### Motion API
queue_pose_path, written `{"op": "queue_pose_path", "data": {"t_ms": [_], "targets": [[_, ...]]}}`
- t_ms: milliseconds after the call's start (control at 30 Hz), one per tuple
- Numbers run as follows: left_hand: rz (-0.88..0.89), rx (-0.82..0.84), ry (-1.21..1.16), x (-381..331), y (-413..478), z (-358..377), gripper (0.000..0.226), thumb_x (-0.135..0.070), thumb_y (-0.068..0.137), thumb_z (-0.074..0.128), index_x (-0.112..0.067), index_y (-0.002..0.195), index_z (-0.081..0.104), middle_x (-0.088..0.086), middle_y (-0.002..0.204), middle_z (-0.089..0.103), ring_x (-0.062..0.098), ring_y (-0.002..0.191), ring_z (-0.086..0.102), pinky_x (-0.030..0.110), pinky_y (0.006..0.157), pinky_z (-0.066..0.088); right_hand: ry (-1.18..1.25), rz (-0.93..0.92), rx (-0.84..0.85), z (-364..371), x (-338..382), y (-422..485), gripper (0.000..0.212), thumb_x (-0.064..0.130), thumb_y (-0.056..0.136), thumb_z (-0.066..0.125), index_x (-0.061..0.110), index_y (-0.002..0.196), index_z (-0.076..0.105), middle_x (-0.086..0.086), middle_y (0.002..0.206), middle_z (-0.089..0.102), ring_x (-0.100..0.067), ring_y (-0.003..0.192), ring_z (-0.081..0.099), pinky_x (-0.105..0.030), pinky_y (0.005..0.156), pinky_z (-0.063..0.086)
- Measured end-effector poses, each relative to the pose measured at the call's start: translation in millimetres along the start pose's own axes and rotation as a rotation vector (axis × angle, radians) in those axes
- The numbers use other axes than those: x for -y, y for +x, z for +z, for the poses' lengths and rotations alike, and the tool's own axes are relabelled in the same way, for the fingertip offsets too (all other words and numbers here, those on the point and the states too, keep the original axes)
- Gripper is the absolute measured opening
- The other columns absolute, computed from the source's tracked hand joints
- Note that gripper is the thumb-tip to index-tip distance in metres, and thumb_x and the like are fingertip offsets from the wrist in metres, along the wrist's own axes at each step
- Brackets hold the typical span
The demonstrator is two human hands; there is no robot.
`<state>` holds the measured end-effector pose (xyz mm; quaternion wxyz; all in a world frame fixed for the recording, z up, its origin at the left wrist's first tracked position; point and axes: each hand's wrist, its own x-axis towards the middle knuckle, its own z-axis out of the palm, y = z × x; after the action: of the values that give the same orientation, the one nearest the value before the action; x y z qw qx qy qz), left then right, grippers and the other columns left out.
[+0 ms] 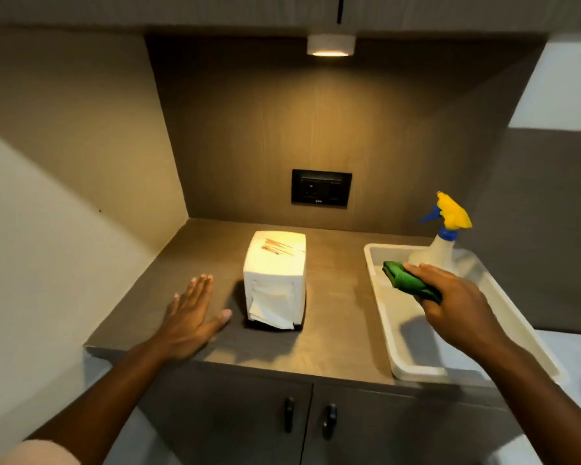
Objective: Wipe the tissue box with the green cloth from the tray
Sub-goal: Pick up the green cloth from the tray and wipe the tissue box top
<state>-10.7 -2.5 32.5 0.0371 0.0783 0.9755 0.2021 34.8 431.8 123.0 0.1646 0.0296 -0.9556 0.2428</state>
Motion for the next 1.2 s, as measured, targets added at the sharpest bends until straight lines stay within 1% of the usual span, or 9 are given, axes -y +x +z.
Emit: {"op": "queue_pose_path", "data": {"t_ms": [100,267,400,500,633,700,867,1033,1200], "targets": [[0.158,-0.010,-0.156,-27,13,-40,0.105,-0.087,0.068,0.028,-0.033,0.141,-0.026,-0.009,0.155,-0.028,0.004,0.139,-0.029,0.038,0.116,-0.013,0.105,-0.132,-0.033,-12,41,18,0.059,0.003,0.080,0.067,0.032,0.131,0.055,-0.001,0.130,0.063,-0.023,0.116,0.059,-0.035,0.095,0.047],[0.336,0.208,-0.099,-69,61,-99,0.125,-0.079,0.062,0.053,-0.026,0.142,-0.028,-0.009,0.150,-0.035,0.005,0.138,-0.031,0.038,0.117,-0.014,0.280,-0.279,0.060,0,117,52,0.060,0.004,0.081,0.066,0.036,0.130,0.054,0.005,0.131,0.061,-0.012,0.122,0.054,-0.037,0.103,0.046],[0.365,0.386,-0.019,-72,98,-116,0.127,-0.066,0.067,0.067,-0.024,0.143,-0.026,-0.004,0.152,-0.034,0.008,0.135,-0.033,0.041,0.115,-0.018,0.200,-0.253,0.163,30,146,75,0.062,0.008,0.085,0.064,0.041,0.135,0.046,0.004,0.143,0.052,-0.016,0.133,0.046,-0.043,0.108,0.043],[0.412,0.416,0.021,-67,114,-114,0.129,-0.069,0.064,0.067,-0.025,0.145,-0.023,-0.004,0.155,-0.031,0.005,0.133,-0.032,0.037,0.113,-0.019,0.101,-0.209,0.272,51,155,82,0.064,0.013,0.088,0.063,0.048,0.136,0.040,0.008,0.152,0.039,-0.020,0.141,0.035,-0.047,0.111,0.039],[0.464,0.468,0.002,-63,121,-106,0.129,-0.071,0.061,0.065,-0.022,0.147,-0.017,-0.002,0.157,-0.025,0.006,0.137,-0.028,0.035,0.112,-0.017,0.022,-0.173,0.422,71,161,74,0.059,0.067,0.083,0.046,0.066,0.134,0.019,0.019,0.160,0.008,-0.022,0.149,0.002,-0.055,0.115,0.021],[0.470,0.480,-0.038,-61,123,-103,0.130,-0.070,0.060,0.067,-0.023,0.147,-0.016,-0.002,0.158,-0.024,0.005,0.137,-0.027,0.034,0.112,-0.017,0.018,-0.139,0.406,79,164,73,0.062,0.083,0.074,0.033,0.070,0.132,0.015,0.023,0.160,0.002,-0.020,0.149,-0.006,-0.055,0.114,0.016],[0.467,0.467,0.009,-61,126,-104,0.133,-0.077,0.055,0.066,-0.027,0.148,-0.015,-0.006,0.159,-0.021,0.004,0.137,-0.027,0.036,0.111,-0.019,0.062,-0.089,0.318,86,175,77,0.051,0.069,0.082,0.034,0.058,0.132,0.039,0.022,0.157,0.019,-0.020,0.149,0.002,-0.055,0.117,0.019],[0.465,0.472,0.013,-61,126,-102,0.134,-0.076,0.055,0.068,-0.026,0.147,-0.016,-0.008,0.158,-0.023,0.002,0.136,-0.030,0.036,0.110,-0.022,0.074,-0.200,0.319,83,155,50,0.046,0.075,0.083,0.031,0.065,0.128,0.035,0.032,0.154,0.017,-0.010,0.149,-0.002,-0.049,0.114,0.018],[0.450,0.492,-0.011,-62,126,-105,0.131,-0.070,0.058,0.071,-0.029,0.148,-0.015,-0.007,0.158,-0.022,0.001,0.132,-0.030,0.034,0.107,-0.023,0.010,-0.137,0.330,85,177,94,0.046,0.059,0.087,0.038,0.048,0.131,0.048,0.015,0.154,0.033,-0.021,0.148,0.013,-0.057,0.115,0.026]]}}
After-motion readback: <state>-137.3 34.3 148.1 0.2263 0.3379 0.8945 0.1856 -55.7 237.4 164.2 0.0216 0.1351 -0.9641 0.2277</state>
